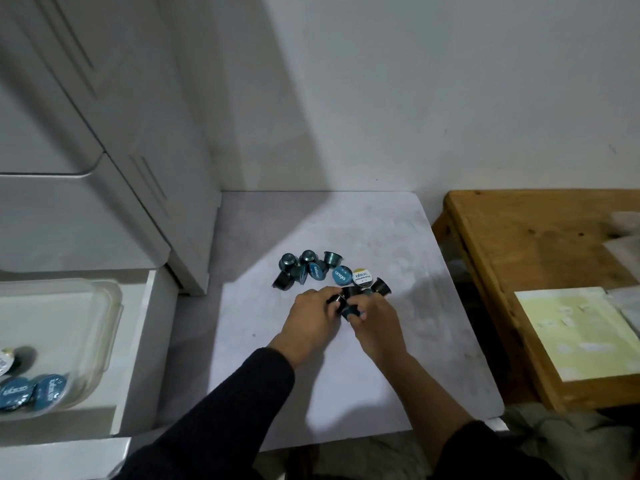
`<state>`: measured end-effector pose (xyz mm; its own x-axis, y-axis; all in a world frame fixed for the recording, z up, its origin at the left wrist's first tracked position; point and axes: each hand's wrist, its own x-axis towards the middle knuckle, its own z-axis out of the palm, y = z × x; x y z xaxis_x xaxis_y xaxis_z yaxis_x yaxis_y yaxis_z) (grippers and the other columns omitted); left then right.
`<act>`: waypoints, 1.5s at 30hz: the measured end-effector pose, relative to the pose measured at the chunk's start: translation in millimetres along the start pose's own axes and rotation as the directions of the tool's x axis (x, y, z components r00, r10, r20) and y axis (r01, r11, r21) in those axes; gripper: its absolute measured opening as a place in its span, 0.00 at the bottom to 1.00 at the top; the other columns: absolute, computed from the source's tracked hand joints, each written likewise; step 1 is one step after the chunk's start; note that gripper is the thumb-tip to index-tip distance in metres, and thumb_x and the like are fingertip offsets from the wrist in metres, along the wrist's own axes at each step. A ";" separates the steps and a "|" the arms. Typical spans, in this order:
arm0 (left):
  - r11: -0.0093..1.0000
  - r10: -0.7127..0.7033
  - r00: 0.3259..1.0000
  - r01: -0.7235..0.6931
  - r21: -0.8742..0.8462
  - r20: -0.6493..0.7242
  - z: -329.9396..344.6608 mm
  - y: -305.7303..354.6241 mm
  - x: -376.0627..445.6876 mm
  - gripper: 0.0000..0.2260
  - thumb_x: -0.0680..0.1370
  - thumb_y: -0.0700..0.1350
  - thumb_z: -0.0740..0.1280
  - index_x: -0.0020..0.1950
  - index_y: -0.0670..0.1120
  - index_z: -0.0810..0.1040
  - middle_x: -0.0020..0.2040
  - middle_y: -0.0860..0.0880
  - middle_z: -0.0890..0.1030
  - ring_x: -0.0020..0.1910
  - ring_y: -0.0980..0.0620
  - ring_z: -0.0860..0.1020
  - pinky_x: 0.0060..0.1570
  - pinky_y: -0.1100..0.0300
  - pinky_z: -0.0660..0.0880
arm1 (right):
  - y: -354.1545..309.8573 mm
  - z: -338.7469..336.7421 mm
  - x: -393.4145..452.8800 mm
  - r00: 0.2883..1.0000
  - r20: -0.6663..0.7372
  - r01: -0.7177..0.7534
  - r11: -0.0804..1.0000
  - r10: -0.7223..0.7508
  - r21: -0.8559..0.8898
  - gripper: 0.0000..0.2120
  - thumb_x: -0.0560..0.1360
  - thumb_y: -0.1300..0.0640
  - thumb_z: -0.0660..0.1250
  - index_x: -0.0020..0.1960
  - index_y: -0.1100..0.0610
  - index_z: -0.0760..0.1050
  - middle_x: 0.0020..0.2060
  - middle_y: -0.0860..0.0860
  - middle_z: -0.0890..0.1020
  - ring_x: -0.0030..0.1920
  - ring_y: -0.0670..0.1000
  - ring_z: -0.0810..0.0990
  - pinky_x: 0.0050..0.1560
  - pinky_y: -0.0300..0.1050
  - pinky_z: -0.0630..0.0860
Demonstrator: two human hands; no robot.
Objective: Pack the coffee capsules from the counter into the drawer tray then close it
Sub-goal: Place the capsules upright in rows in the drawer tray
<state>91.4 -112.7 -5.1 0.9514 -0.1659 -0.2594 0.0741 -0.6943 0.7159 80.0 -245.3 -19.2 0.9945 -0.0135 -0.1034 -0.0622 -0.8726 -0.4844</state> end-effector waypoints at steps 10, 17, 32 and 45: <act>0.942 -0.188 0.966 0.126 -0.312 -0.177 5.3 -7.3 -4.0 0.05 0.76 0.40 0.66 0.47 0.45 0.81 0.41 0.51 0.83 0.38 0.61 0.77 0.37 0.83 0.66 | -1.5 -1.0 -5.2 0.999 -0.013 -0.032 0.999 0.032 0.033 0.09 0.71 0.52 0.68 0.46 0.56 0.78 0.42 0.52 0.83 0.45 0.51 0.77 0.40 0.37 0.64; 0.896 -0.285 0.932 0.176 -0.407 -0.225 6.3 -15.4 -5.1 0.09 0.75 0.34 0.64 0.48 0.44 0.82 0.43 0.51 0.83 0.39 0.62 0.77 0.38 0.85 0.66 | -11.4 -9.2 -4.9 0.998 0.054 -0.038 0.999 0.038 -0.001 0.12 0.72 0.53 0.66 0.33 0.59 0.77 0.27 0.50 0.76 0.30 0.47 0.69 0.26 0.33 0.60; 0.806 -0.383 0.885 0.180 -0.565 -0.264 -33.5 -9.3 -29.7 0.12 0.75 0.35 0.62 0.48 0.48 0.84 0.45 0.53 0.82 0.44 0.59 0.78 0.42 0.77 0.70 | -32.8 -17.2 -4.5 0.967 0.122 -0.248 0.719 0.223 0.650 0.08 0.71 0.70 0.66 0.43 0.62 0.83 0.37 0.56 0.83 0.37 0.50 0.81 0.46 0.46 0.81; 0.885 -0.181 0.900 -0.027 -0.466 -0.397 -163.2 -19.8 -113.7 0.16 0.75 0.37 0.65 0.39 0.59 0.82 0.42 0.56 0.85 0.45 0.58 0.82 0.48 0.66 0.75 | -162.7 -74.9 -9.8 0.974 0.171 -0.012 0.723 -0.148 0.691 0.13 0.71 0.67 0.66 0.37 0.51 0.82 0.32 0.50 0.83 0.31 0.45 0.78 0.34 0.35 0.74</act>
<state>30.5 34.2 116.1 0.9614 0.2542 -0.1057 0.1786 -0.2834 0.9422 86.7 -139.8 125.7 0.9636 0.1994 -0.1778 -0.1143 -0.2938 -0.9490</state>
